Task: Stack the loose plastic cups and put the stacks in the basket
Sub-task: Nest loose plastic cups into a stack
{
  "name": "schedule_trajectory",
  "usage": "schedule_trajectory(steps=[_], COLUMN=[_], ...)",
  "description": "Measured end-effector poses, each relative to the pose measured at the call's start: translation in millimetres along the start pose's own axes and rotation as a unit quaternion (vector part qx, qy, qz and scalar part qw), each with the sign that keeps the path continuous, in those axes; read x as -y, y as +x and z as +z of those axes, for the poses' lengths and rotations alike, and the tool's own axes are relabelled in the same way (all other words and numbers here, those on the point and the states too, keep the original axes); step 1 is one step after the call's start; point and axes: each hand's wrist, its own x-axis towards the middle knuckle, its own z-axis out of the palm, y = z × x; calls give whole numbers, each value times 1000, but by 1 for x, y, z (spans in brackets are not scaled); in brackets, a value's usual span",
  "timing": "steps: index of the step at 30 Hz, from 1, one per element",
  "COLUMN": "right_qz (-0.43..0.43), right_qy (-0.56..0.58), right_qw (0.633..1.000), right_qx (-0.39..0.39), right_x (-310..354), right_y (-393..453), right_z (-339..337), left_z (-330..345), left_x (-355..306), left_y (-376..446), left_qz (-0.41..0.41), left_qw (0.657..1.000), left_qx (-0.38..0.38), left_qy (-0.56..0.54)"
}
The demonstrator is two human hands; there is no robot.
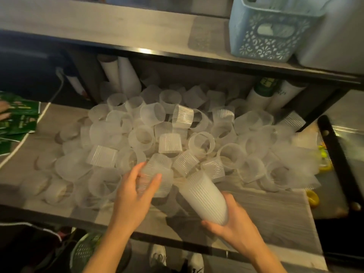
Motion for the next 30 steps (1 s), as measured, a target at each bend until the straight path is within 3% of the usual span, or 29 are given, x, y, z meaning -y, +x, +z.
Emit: schedule_trajectory(steps=[3, 5, 11, 22, 25, 30], right_qz=[-34, -62, -138, -131, -122, -93], right_qy=[-19, -38, -84, -40, -60, -89], right_qw=[999, 997, 987, 991, 991, 991], right_qx=[7, 6, 12, -4, -9, -33], right_x=[6, 12, 29, 25, 27, 27], right_y=[4, 5, 3, -6, -4, 4], right_z=[-1, -2, -1, 6, 9, 13], left_z=[-10, -12, 4, 34, 31, 8], left_x=[-21, -32, -22, -17, -3, 31], left_y=[4, 5, 4, -15, -14, -16], left_qz=[-24, -19, 34, 87, 100, 103], left_qw=[989, 986, 991, 984, 991, 985], left_qx=[10, 18, 77, 156, 89, -111], left_qy=[-144, -167, -99, -30, -7, 76])
